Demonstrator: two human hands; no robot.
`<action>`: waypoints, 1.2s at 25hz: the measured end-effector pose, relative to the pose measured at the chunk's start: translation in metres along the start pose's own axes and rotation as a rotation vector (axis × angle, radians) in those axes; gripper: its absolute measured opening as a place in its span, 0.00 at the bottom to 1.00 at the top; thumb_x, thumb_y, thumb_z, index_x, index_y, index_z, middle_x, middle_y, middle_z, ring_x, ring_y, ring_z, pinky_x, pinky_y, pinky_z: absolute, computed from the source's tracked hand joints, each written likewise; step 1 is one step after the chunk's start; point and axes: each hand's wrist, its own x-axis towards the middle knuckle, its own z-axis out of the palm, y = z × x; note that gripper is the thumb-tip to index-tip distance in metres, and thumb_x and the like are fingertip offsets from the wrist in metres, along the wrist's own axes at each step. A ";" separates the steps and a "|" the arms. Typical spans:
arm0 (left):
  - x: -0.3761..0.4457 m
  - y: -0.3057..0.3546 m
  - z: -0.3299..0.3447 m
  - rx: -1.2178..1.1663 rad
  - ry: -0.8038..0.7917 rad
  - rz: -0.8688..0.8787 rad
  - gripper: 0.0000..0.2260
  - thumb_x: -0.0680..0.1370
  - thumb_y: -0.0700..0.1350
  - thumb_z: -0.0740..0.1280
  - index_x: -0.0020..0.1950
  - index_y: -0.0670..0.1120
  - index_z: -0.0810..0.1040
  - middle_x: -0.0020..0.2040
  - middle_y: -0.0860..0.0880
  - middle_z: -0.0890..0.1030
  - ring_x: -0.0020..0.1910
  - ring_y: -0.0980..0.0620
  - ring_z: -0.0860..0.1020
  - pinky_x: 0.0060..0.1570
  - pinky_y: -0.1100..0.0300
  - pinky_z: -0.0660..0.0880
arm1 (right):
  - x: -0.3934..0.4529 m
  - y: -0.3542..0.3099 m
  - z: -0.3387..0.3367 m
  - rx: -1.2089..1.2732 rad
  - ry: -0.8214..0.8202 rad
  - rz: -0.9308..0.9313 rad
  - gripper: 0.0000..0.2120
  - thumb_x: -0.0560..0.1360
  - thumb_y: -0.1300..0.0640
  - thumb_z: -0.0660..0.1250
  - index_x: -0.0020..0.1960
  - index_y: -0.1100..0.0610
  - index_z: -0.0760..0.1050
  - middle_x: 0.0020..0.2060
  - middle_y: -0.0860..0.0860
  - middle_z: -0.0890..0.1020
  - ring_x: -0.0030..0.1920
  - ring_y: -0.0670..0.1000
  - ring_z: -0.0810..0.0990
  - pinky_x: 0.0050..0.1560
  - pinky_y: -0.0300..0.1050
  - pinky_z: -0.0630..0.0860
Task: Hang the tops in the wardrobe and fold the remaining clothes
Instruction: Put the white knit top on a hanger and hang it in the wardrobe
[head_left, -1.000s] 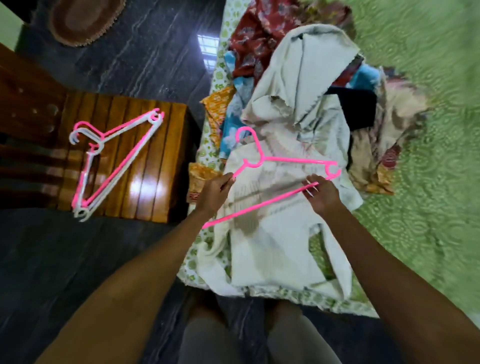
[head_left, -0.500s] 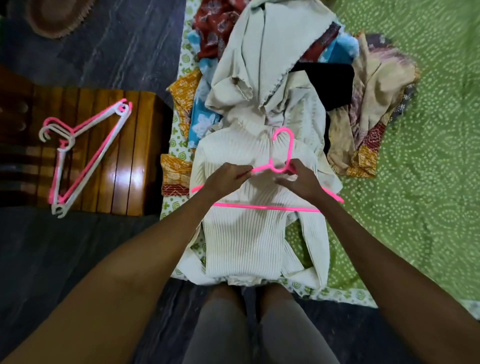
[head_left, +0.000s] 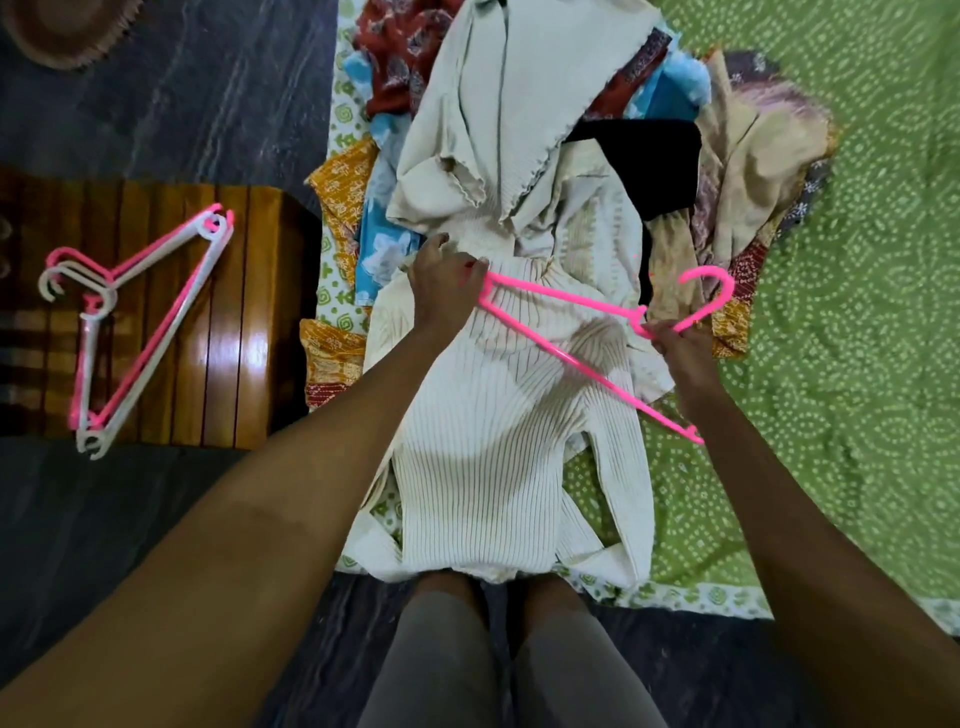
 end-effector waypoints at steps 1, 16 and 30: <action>0.007 0.001 0.000 0.005 -0.043 -0.015 0.14 0.75 0.48 0.66 0.47 0.37 0.83 0.61 0.38 0.75 0.62 0.41 0.72 0.63 0.50 0.66 | 0.001 0.003 -0.006 0.024 0.031 0.009 0.12 0.73 0.67 0.66 0.36 0.53 0.75 0.23 0.39 0.76 0.31 0.37 0.71 0.38 0.32 0.67; -0.019 0.003 -0.028 0.203 -0.114 0.035 0.15 0.72 0.31 0.65 0.58 0.39 0.77 0.64 0.42 0.72 0.61 0.43 0.73 0.53 0.55 0.71 | -0.031 -0.034 0.000 -0.056 0.044 -0.190 0.17 0.76 0.64 0.65 0.31 0.50 0.77 0.22 0.39 0.75 0.27 0.36 0.71 0.33 0.31 0.66; -0.081 0.054 -0.040 -0.307 -0.095 0.195 0.19 0.68 0.28 0.64 0.59 0.34 0.77 0.49 0.38 0.75 0.42 0.44 0.75 0.44 0.66 0.69 | -0.057 -0.058 0.096 -0.562 -0.238 -0.493 0.09 0.74 0.62 0.67 0.41 0.68 0.77 0.30 0.57 0.75 0.31 0.49 0.71 0.38 0.42 0.67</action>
